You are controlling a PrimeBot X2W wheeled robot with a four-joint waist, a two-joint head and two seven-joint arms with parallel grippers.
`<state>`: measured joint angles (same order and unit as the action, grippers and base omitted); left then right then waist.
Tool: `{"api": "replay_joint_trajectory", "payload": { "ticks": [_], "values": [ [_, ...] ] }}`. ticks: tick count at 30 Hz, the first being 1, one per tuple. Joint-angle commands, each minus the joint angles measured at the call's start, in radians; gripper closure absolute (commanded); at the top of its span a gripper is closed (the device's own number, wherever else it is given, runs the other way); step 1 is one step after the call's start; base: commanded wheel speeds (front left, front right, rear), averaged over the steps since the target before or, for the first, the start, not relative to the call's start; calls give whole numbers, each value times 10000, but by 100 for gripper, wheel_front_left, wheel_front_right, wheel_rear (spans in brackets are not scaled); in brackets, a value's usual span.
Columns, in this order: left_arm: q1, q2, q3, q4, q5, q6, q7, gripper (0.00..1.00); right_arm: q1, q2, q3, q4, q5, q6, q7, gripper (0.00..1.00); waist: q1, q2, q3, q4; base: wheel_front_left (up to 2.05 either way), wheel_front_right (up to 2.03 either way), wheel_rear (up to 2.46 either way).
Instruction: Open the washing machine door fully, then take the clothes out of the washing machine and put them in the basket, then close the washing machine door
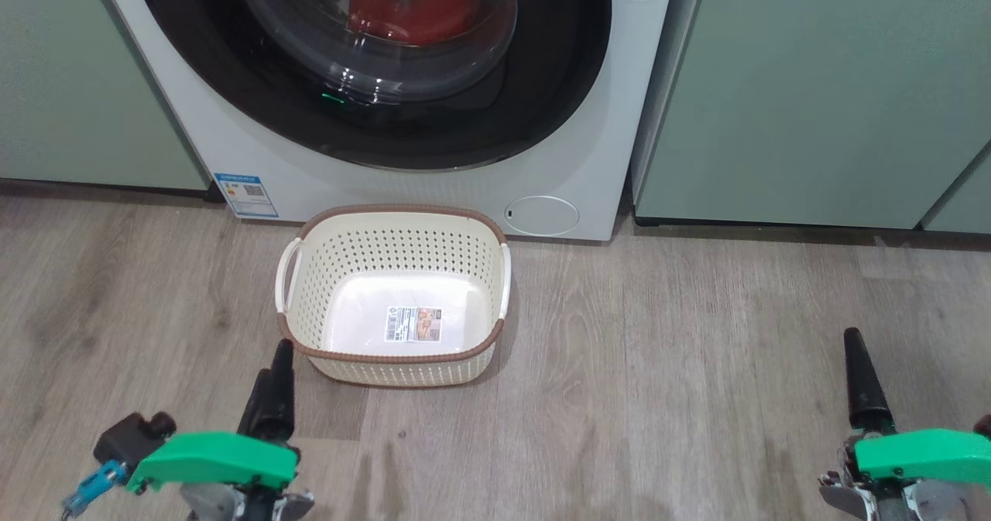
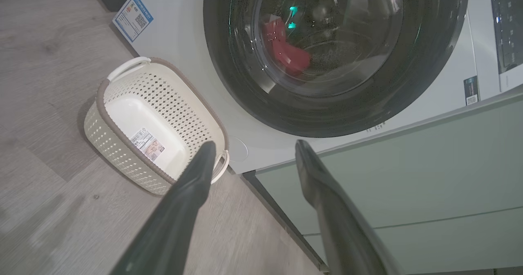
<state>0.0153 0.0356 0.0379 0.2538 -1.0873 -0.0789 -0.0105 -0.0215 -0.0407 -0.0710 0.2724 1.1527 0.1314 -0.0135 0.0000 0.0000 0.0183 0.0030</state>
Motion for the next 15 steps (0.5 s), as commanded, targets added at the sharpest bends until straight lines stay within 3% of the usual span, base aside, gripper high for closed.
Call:
{"api": "replay_joint_trajectory", "payload": {
  "ticks": [1, 15],
  "values": [
    [-551, 79, 3, -457, 555, 64, -153, 0, -474, -66, 111, -449, -457, -3, -122, 0, 0, 0, 8, 4, 0, 0, 0],
    [-747, 495, -928, -759, 2782, 1086, -565, 0, -558, -71, 268, -793, -3060, -4, -534, 0, 0, 0, 73, 34, 0, 0, 0]
  ]
}}
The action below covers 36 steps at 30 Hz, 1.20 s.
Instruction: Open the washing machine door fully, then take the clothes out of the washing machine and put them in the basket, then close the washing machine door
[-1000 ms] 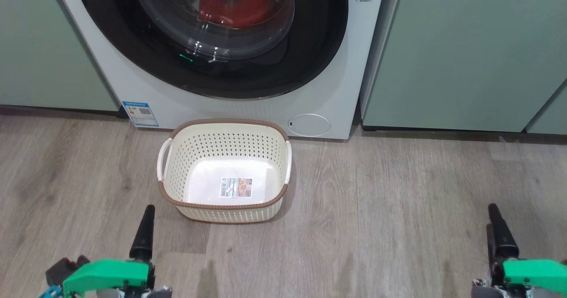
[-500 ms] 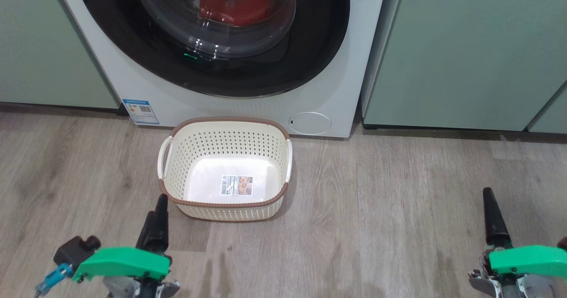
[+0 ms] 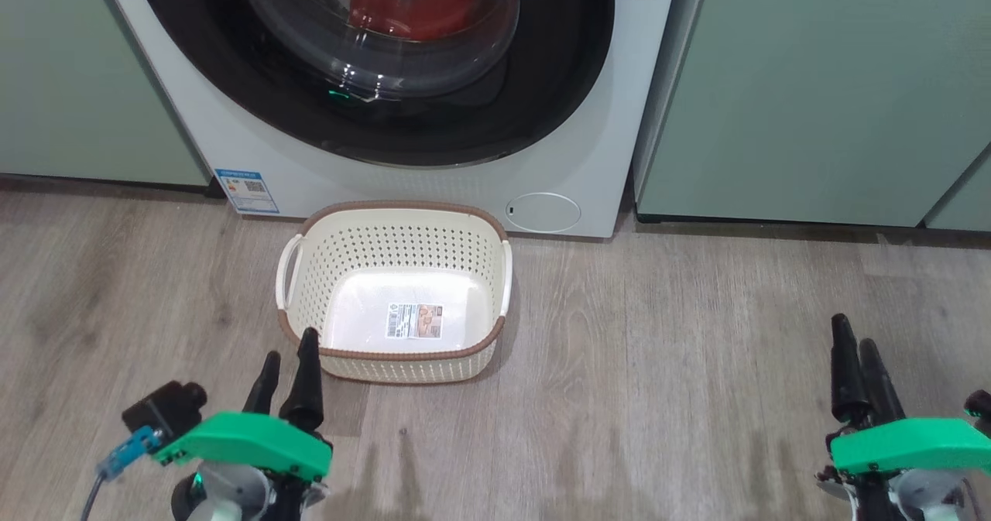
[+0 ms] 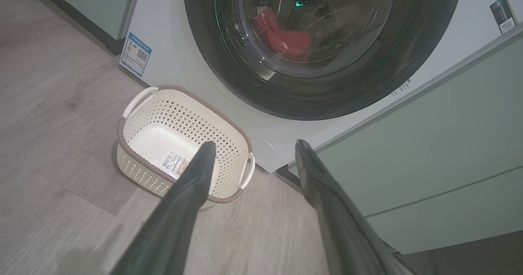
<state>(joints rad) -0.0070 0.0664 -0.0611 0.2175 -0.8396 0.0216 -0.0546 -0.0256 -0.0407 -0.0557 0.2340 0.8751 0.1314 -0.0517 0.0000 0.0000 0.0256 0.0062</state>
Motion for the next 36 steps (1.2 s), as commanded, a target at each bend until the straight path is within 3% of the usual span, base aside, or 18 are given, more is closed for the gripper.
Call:
{"api": "replay_joint_trajectory", "payload": {
  "ticks": [1, 19, 29, 36],
  "values": [
    [-524, 186, 62, -397, 305, 81, -124, 0, -517, -71, 114, -409, -283, -4, -152, 0, 0, 0, 0, 2, 0, 0, 0],
    [-882, 794, -961, -724, 2327, 1288, -655, 0, -630, -77, 276, -513, -2744, -5, -683, 0, 0, 0, 59, 35, 0, 0, 0],
    [-988, 970, -1277, -1008, 3443, 1674, -949, 0, -703, -81, 381, -574, -3873, -5, -977, 0, 0, 0, 40, 50, 0, 0, 0],
    [-987, 962, -1247, -1147, 4110, 1718, -1155, 0, -754, -83, 441, -572, -4551, -6, -1184, 0, 0, 0, 34, 58, 0, 0, 0]
  ]
}}
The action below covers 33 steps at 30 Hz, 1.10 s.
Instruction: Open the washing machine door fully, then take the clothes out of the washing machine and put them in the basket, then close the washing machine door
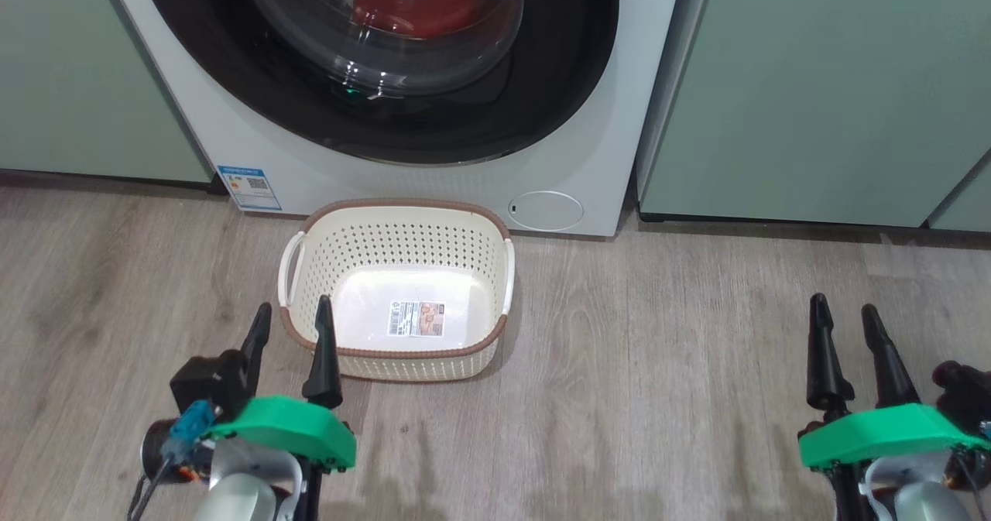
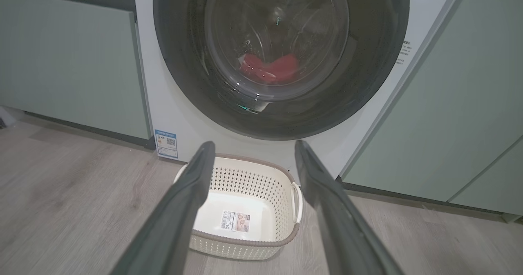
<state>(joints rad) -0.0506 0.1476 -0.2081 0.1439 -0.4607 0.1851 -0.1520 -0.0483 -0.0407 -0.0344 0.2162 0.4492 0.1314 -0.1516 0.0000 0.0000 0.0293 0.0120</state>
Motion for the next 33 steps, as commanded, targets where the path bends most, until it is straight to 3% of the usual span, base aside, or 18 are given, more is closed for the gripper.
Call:
{"api": "replay_joint_trajectory", "payload": {
  "ticks": [1, 33],
  "values": [
    [-546, 140, 233, -431, 432, 81, -210, 0, -533, -84, 236, -394, -368, -6, -214, 0, 0, 0, -5, 1, 0, 0, 0],
    [-611, -747, 1759, 195, 3939, -781, -1098, 0, -680, -95, 508, 98, -3082, -7, -1102, 0, 0, 0, 5, 75, 0, 0, 0]
  ]
}}
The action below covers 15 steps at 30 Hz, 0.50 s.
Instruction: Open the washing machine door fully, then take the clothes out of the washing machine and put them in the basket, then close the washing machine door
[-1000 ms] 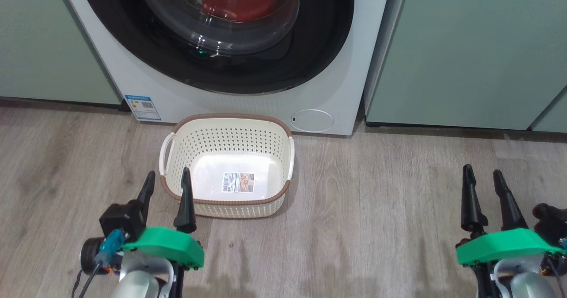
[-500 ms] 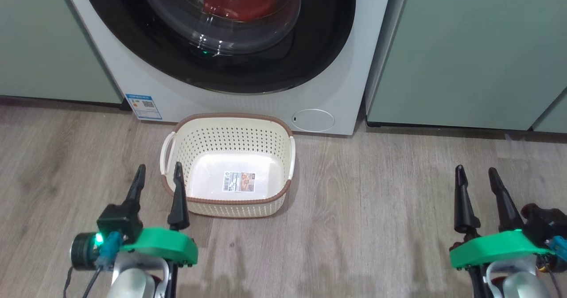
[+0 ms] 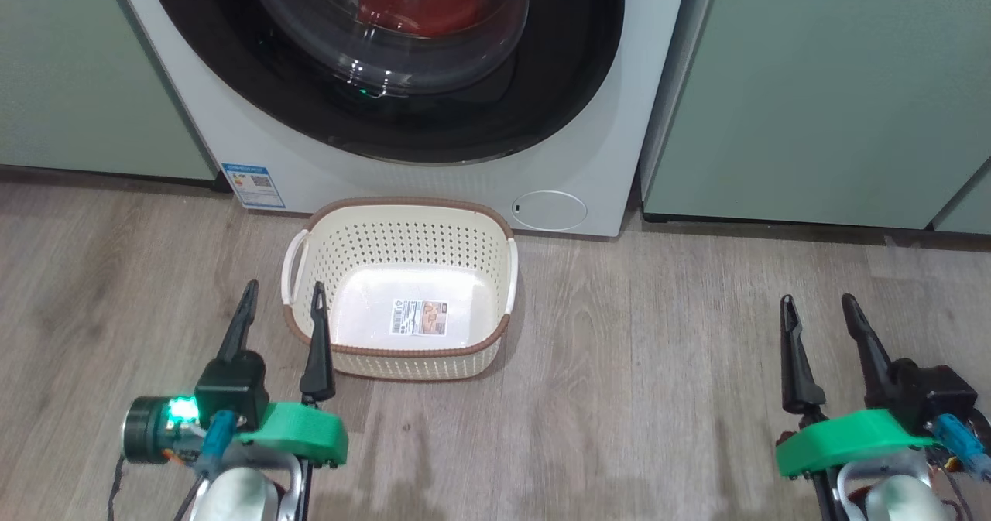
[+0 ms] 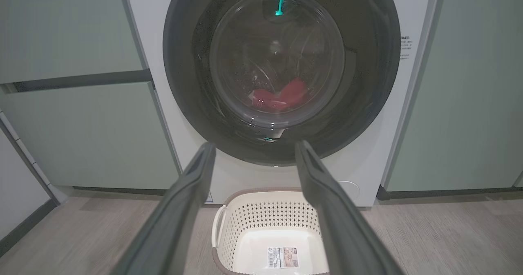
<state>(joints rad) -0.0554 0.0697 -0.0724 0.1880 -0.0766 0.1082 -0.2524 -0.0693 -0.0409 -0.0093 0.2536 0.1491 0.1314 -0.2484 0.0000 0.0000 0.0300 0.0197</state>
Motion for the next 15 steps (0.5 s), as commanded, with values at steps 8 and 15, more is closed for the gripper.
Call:
{"api": "replay_joint_trajectory", "payload": {
  "ticks": [8, 15],
  "values": [
    [-587, -98, 635, 124, 42, -213, -93, 0, -457, -93, 212, -76, 116, -7, -134, 0, 0, 0, -44, 0, 0, 0, 0],
    [-623, -157, 789, 357, 0, -337, -93, 0, -451, -93, 319, -56, 204, -7, -134, 0, 0, 0, -70, 5, 0, 0, 0]
  ]
}}
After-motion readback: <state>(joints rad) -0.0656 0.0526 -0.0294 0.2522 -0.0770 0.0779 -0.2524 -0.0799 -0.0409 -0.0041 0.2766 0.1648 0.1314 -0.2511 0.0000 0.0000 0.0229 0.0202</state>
